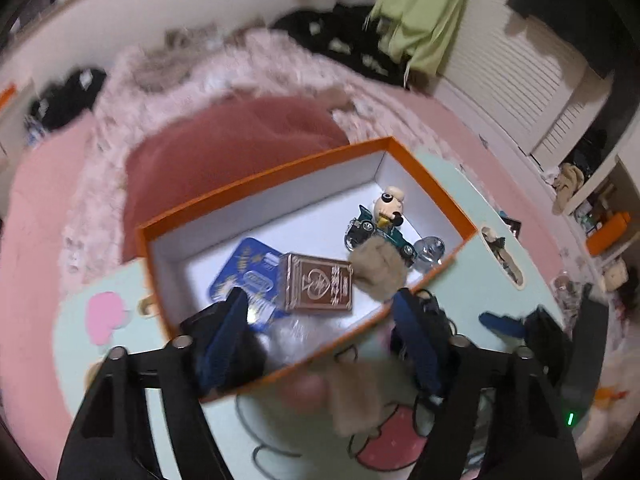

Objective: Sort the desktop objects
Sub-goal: 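Reach into the orange box and grasp the brown card deck with the left gripper, then carry the card deck out and set it on the table with the left gripper, then grasp the brown fluffy pom-pom inside the box with the right gripper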

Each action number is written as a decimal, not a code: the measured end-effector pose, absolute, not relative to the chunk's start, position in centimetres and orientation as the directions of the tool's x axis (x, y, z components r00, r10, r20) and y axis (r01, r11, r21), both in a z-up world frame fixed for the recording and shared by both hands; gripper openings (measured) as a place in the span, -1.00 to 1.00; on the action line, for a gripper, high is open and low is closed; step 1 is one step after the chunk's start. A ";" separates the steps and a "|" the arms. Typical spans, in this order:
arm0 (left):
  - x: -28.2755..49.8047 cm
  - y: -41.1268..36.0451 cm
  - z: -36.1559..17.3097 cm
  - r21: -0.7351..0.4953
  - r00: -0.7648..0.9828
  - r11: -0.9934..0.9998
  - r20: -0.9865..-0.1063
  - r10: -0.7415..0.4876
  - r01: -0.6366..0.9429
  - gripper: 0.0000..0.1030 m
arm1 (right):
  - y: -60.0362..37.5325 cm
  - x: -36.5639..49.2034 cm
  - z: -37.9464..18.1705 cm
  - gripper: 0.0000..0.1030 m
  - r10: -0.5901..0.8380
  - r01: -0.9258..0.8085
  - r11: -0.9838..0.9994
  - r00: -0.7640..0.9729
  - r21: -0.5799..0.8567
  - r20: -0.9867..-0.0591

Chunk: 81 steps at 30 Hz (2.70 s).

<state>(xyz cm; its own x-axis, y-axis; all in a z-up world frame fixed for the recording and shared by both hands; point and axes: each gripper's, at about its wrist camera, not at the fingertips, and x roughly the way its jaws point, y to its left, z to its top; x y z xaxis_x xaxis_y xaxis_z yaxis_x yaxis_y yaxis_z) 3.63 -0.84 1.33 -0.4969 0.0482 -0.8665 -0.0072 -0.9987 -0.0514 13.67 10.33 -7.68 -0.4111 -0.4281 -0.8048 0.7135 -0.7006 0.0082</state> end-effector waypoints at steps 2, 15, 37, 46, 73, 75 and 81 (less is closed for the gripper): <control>1.8 -1.3 0.2 -0.075 -0.443 -0.997 -0.894 0.065 0.005 0.24 | 10.3 13.6 -7.7 1.00 -0.428 0.713 -0.701 -0.411 0.009 -0.805; -0.5 1.3 -2.9 0.072 -0.358 -0.991 -0.933 -0.027 -0.113 -0.27 | 10.1 13.6 -7.7 1.00 -0.429 0.713 -0.701 -0.411 0.009 -0.805; 8.7 -0.1 6.1 -0.257 -0.617 -0.948 -0.720 0.319 -0.190 -0.62 | 10.2 13.4 -7.9 1.00 -0.430 0.714 -0.700 -0.411 0.009 -0.804; 10.3 1.6 0.1 -0.329 -0.544 -0.932 -0.760 0.356 -0.150 -0.53 | 10.2 13.4 -7.9 1.00 -0.431 0.715 -0.699 -0.412 0.009 -0.803; 20.9 4.0 -7.2 0.134 -0.541 -0.990 -0.836 -0.092 -0.038 0.56 | 12.5 12.6 -6.3 0.63 -0.473 0.680 -0.727 -0.398 0.093 -0.786; 20.4 4.4 -7.2 0.135 -0.543 -0.990 -0.835 -0.090 -0.043 0.60 | 12.7 12.4 -5.0 0.56 -0.498 0.690 -0.716 -0.397 0.107 -0.771; 18.5 4.7 -7.1 0.136 -0.548 -0.991 -0.829 -0.110 -0.007 0.70 | 9.7 10.0 -0.5 0.15 -0.565 0.748 -0.652 -0.366 0.127 -0.739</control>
<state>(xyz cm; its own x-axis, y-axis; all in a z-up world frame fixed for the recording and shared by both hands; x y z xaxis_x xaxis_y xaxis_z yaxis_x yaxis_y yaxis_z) 18.52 4.68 -7.10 -0.5476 -0.1099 -0.8295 -0.0073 -0.9907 0.1361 10.03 9.74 -0.54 -0.3663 -0.5648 -0.7395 0.7479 -0.6515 0.1272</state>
